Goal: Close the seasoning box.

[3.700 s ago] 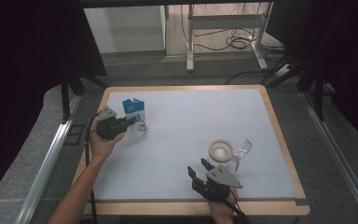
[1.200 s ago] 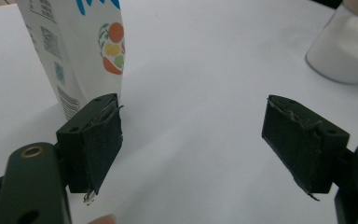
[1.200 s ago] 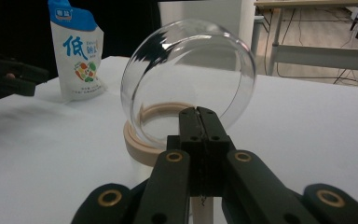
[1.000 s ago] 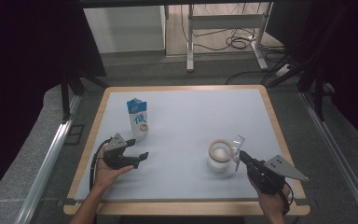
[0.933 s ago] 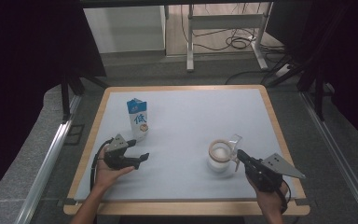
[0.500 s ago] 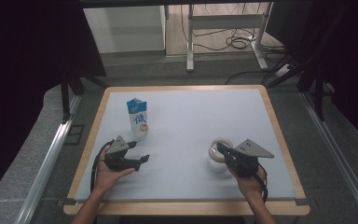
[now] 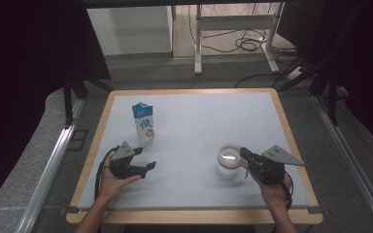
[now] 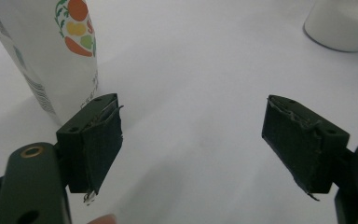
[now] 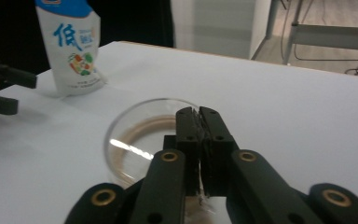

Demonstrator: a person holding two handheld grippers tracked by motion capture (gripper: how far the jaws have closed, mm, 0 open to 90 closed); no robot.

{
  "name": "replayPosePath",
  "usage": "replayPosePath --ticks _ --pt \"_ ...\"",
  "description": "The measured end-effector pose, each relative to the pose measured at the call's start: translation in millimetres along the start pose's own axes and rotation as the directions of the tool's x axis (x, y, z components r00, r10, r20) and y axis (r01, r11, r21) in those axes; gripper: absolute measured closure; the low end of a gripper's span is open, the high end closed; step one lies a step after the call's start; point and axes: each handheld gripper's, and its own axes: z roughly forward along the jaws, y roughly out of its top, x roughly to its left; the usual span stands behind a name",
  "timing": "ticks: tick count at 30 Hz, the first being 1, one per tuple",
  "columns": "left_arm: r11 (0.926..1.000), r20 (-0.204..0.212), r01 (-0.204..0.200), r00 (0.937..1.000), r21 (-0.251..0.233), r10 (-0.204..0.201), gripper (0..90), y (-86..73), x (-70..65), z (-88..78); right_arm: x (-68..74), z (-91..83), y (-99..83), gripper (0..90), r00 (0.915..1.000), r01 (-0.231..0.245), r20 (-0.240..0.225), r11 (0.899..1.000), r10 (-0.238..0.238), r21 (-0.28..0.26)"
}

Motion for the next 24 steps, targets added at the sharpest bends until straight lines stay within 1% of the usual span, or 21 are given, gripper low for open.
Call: replayPosePath --ticks 3,5,7,9,10,13,14,15,17,19,24 --pt "1.0000 0.000 -0.001 1.0000 0.003 0.001 20.2 -0.2 -1.1 0.9 -11.6 -6.6 -4.8 80.1 0.9995 -0.024 0.022 1.000 0.024 -0.008" --pt "1.0000 0.001 -0.002 1.0000 0.006 0.002 20.2 -0.6 -1.5 1.6 -19.8 -10.3 -8.1 74.1 0.9987 -0.034 0.038 0.999 0.035 -0.008" --pt "1.0000 0.002 0.003 1.0000 0.008 -0.003 20.0 -1.4 -1.6 2.3 -30.4 -12.7 -12.6 69.0 0.9977 -0.045 0.052 0.999 0.045 -0.001" --pt "0.9998 -0.003 0.002 1.0000 0.019 -0.002 19.9 -1.9 -1.4 3.3 -41.8 -14.0 -18.5 64.6 0.9960 -0.065 0.062 0.998 0.065 0.001" --pt "0.9998 -0.006 0.002 1.0000 0.020 -0.002 19.9 -2.0 -1.4 3.4 -48.1 -14.1 -22.4 61.5 0.9950 -0.070 0.072 0.997 0.069 0.012" --pt "0.9997 -0.008 0.011 0.9999 0.024 -0.011 19.9 -2.3 -1.0 4.1 -58.2 -12.9 -31.6 53.2 0.9924 -0.064 0.108 0.998 0.060 0.029" --pt "0.9996 -0.009 0.012 0.9999 0.026 -0.011 19.9 -2.4 -0.9 4.4 -61.8 -11.8 -36.4 51.8 0.9897 -0.054 0.135 0.998 0.049 0.033" --pt "0.9995 -0.011 0.009 0.9999 0.029 -0.009 19.9 -2.5 -0.7 4.8 -63.8 -11.1 -39.5 51.0 0.9880 -0.049 0.148 0.998 0.044 0.034" --pt "0.9993 -0.012 0.012 0.9999 0.035 -0.012 19.9 -2.9 -0.9 5.5 -69.0 -8.9 -46.9 49.9 0.9874 -0.057 0.150 0.998 0.050 0.037" --pt "0.9992 -0.011 0.014 0.9998 0.038 -0.014 20.0 -3.3 -1.0 5.9 -73.5 -7.0 -53.5 48.6 0.9884 -0.063 0.141 0.997 0.056 0.047" --pt "0.9987 -0.007 0.016 0.9998 0.049 -0.016 20.0 -3.9 -0.8 7.0 -76.6 -3.0 -64.5 46.7 0.9873 -0.075 0.146 0.993 0.062 0.087"
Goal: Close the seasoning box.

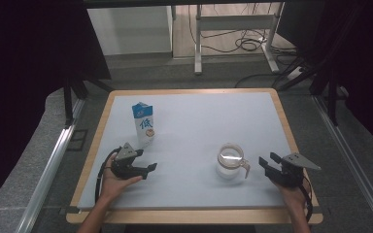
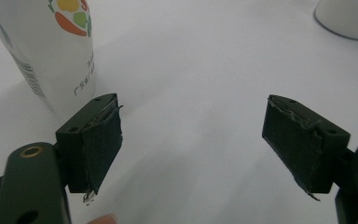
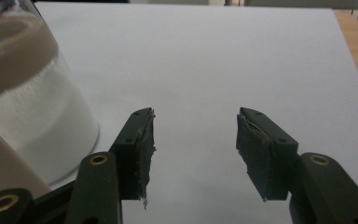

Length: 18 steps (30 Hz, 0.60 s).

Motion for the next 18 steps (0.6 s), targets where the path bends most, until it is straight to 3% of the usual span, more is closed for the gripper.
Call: replayPosePath --ticks 18 --pt "1.0000 0.001 0.003 1.0000 -0.007 -0.003 19.9 0.7 0.6 -0.4 2.8 -1.4 -2.4 43.0 0.9999 0.006 -0.016 1.000 -0.006 0.002"
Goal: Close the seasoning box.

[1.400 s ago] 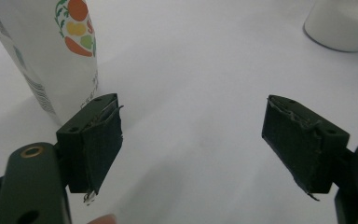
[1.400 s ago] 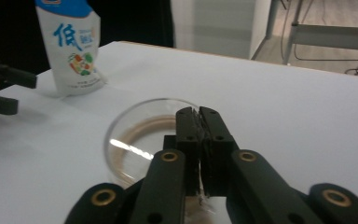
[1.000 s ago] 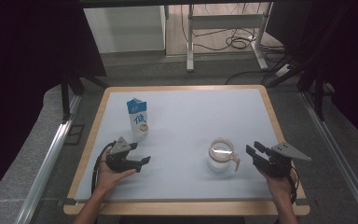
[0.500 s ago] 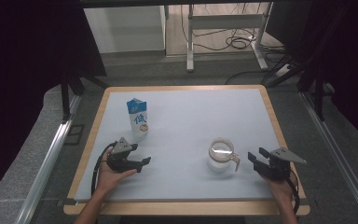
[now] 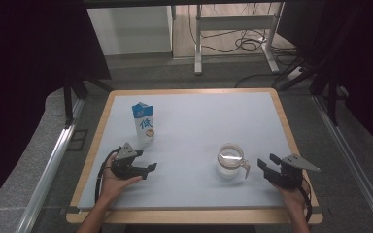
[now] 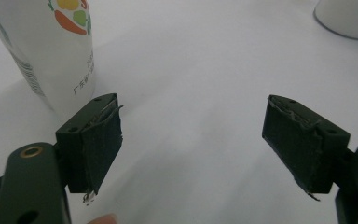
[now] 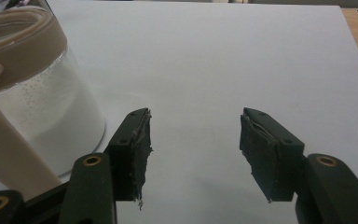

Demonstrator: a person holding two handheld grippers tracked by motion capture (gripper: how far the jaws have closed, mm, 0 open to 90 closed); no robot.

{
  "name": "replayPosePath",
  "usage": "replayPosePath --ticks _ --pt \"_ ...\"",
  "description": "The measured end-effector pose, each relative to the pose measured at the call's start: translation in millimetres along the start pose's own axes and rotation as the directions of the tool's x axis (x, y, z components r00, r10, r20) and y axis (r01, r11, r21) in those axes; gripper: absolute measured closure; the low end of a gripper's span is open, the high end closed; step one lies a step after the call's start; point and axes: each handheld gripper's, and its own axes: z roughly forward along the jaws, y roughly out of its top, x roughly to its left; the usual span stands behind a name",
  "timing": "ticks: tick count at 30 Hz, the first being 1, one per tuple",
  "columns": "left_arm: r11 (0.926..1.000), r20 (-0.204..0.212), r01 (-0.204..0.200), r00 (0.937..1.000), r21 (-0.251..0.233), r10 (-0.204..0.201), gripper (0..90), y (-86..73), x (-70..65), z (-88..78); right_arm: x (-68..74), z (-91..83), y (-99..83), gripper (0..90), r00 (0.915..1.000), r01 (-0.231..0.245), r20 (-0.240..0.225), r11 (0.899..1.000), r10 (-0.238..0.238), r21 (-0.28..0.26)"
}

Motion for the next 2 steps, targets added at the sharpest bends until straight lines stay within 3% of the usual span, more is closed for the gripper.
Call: replayPosePath --ticks 2 --pt "1.0000 -0.003 0.002 1.0000 0.001 -0.002 20.0 0.6 0.5 0.9 0.3 -0.3 0.6 42.0 1.0000 0.001 -0.005 1.000 -0.001 0.001"
